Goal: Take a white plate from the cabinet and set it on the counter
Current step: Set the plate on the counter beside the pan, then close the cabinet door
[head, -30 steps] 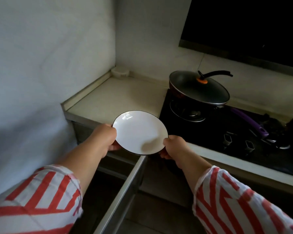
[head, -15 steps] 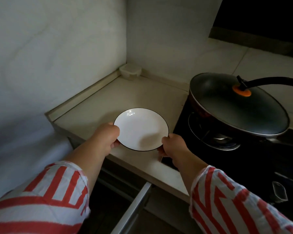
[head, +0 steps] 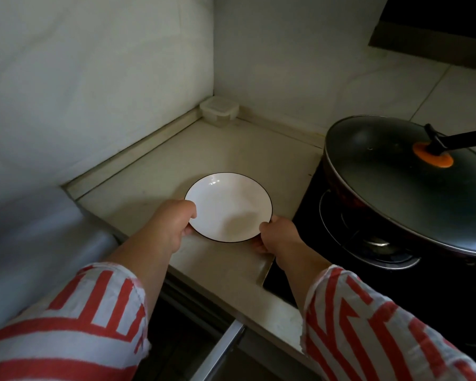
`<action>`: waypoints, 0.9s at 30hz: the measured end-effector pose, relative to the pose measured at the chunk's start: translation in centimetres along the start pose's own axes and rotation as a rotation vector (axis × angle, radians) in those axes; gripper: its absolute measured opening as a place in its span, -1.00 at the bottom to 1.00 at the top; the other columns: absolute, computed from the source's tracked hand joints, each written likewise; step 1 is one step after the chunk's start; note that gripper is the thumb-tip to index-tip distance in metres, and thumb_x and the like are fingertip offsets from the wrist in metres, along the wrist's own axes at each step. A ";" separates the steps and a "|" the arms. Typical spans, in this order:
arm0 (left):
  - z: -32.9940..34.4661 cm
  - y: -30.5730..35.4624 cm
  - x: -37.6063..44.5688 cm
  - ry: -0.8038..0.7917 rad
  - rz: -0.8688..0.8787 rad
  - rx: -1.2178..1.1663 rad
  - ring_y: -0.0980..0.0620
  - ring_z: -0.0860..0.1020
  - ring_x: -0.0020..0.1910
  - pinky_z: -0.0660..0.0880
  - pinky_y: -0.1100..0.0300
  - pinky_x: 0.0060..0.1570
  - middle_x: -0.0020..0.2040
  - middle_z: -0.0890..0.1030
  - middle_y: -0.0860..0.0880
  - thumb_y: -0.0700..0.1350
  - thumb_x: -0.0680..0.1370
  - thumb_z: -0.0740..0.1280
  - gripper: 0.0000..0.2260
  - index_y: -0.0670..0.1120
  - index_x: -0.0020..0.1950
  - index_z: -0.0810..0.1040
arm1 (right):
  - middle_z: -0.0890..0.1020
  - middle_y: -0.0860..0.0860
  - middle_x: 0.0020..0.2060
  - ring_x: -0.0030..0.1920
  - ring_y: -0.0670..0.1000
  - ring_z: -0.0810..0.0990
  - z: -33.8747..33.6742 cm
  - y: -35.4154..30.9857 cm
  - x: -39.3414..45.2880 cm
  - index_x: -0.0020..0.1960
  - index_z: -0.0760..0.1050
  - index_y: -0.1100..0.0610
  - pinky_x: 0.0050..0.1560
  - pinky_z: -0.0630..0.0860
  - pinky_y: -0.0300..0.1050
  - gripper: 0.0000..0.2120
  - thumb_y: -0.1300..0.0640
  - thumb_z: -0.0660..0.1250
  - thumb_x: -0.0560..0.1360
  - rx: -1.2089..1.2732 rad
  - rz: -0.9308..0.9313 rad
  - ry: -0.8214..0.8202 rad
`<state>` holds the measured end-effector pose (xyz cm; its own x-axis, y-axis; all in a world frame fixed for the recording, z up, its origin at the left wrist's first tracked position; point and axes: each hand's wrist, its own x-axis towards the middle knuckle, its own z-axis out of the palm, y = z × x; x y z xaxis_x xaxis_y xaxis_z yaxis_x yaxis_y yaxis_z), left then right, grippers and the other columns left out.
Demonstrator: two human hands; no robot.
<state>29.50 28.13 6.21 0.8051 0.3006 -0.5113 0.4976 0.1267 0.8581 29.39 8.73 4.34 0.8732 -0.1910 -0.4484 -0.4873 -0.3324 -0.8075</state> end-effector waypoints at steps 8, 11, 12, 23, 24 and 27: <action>-0.4 -0.2 -0.2 -0.029 0.008 -0.044 -0.13 0.56 0.02 0.55 0.04 0.01 0.08 0.58 -0.17 -0.37 0.40 0.12 -0.77 -0.16 -0.10 0.51 | 0.63 0.23 -0.24 -0.27 0.23 0.65 0.4 -0.2 0.0 -0.03 0.48 0.27 -0.13 0.64 0.13 -0.79 0.23 0.10 0.50 -0.065 0.008 -0.011; -1.6 -0.6 -1.1 -0.032 0.047 0.027 -0.08 0.50 -0.09 0.50 0.15 -0.12 -0.05 0.54 -0.13 -0.35 0.41 0.14 -0.76 -0.08 -0.10 0.52 | 0.57 0.17 -0.39 -0.51 0.12 0.54 0.3 0.1 -1.5 0.07 0.46 0.31 -0.50 0.48 -0.08 -0.73 0.15 0.13 0.52 0.016 0.034 0.008; -2.1 -0.7 -1.6 -0.007 0.057 0.040 -0.07 0.47 -0.12 0.49 0.16 -0.14 -0.10 0.52 -0.12 -0.34 0.41 0.15 -0.74 -0.06 -0.06 0.52 | 0.55 0.14 -0.42 -0.56 0.07 0.49 0.2 0.4 -2.3 0.16 0.44 0.28 -0.55 0.39 -0.15 -0.70 0.13 0.14 0.54 0.058 0.050 0.024; -9.8 -6.3 -11.2 -0.160 0.130 0.374 -0.01 0.58 -0.10 0.53 0.16 -0.19 -0.03 0.60 -0.05 -0.20 0.53 0.22 -0.78 -0.04 0.13 0.53 | 0.60 0.06 -0.34 -0.48 -0.06 0.54 2.5 4.7 -18.1 -0.14 0.49 0.19 -0.52 0.47 -0.25 -0.83 0.13 0.21 0.55 0.045 0.078 0.119; -10.5 -7.2 -12.3 -0.205 0.138 0.444 -0.03 0.57 -0.08 0.53 0.14 -0.16 -0.01 0.59 -0.07 -0.19 0.53 0.21 -0.77 -0.04 0.15 0.53 | 0.62 0.08 -0.30 -0.47 -0.06 0.54 2.8 5.6 -19.9 -0.12 0.51 0.19 -0.52 0.47 -0.26 -0.82 0.14 0.20 0.56 0.023 0.090 0.126; -11.8 -9.4 -14.1 -0.294 0.106 0.595 -0.07 0.57 -0.04 0.54 0.09 -0.09 0.02 0.58 -0.10 -0.18 0.53 0.20 -0.72 -0.05 0.22 0.50 | 0.59 0.06 -0.36 -0.47 -0.06 0.52 3.3 8.2 -23.4 0.02 0.56 0.24 -0.50 0.45 -0.25 -0.81 0.20 0.20 0.54 0.001 0.085 0.122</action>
<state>9.67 33.90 5.95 0.8720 0.0021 -0.4894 0.4360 -0.4575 0.7750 4.97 13.53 6.95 0.8219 -0.3291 -0.4650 -0.5591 -0.3096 -0.7691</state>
